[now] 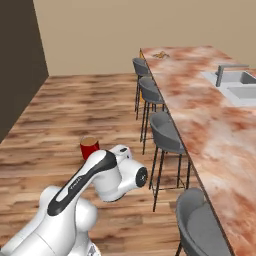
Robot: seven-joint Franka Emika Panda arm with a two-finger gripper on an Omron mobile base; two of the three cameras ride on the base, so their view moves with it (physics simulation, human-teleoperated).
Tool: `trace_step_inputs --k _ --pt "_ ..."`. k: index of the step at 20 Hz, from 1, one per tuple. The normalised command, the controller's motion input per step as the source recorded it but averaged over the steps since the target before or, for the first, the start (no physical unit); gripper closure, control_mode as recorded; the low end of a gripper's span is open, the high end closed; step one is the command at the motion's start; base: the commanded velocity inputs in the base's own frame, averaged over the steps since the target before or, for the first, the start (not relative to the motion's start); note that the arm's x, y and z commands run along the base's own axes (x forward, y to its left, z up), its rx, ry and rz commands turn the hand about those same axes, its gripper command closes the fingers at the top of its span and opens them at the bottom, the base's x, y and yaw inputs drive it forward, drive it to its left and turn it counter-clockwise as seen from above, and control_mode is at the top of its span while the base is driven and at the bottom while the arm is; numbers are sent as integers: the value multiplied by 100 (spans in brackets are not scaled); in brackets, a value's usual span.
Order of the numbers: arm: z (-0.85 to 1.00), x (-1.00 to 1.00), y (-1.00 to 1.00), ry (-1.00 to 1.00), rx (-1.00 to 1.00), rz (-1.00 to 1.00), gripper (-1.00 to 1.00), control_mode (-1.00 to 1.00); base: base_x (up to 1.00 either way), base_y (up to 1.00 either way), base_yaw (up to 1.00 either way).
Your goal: Pick up the brewed coffee from the coffee machine and place it next to the breakfast plate on the dining counter.
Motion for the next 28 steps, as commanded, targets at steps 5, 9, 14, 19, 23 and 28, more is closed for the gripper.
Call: trace_step_inputs --k 5,9,14,19,23,28 --pt "0 0 0 0 0 0 100 100 100 94 -25" --pt "0 0 0 0 0 0 100 100 100 100 -17" --pt "0 0 0 0 0 0 100 100 100 88 -19" --pt "0 0 0 0 0 0 100 100 100 64 -26" --pt "0 0 0 0 0 0 100 100 100 59 -26" --pt "0 0 0 0 0 0 100 100 100 63 -26"
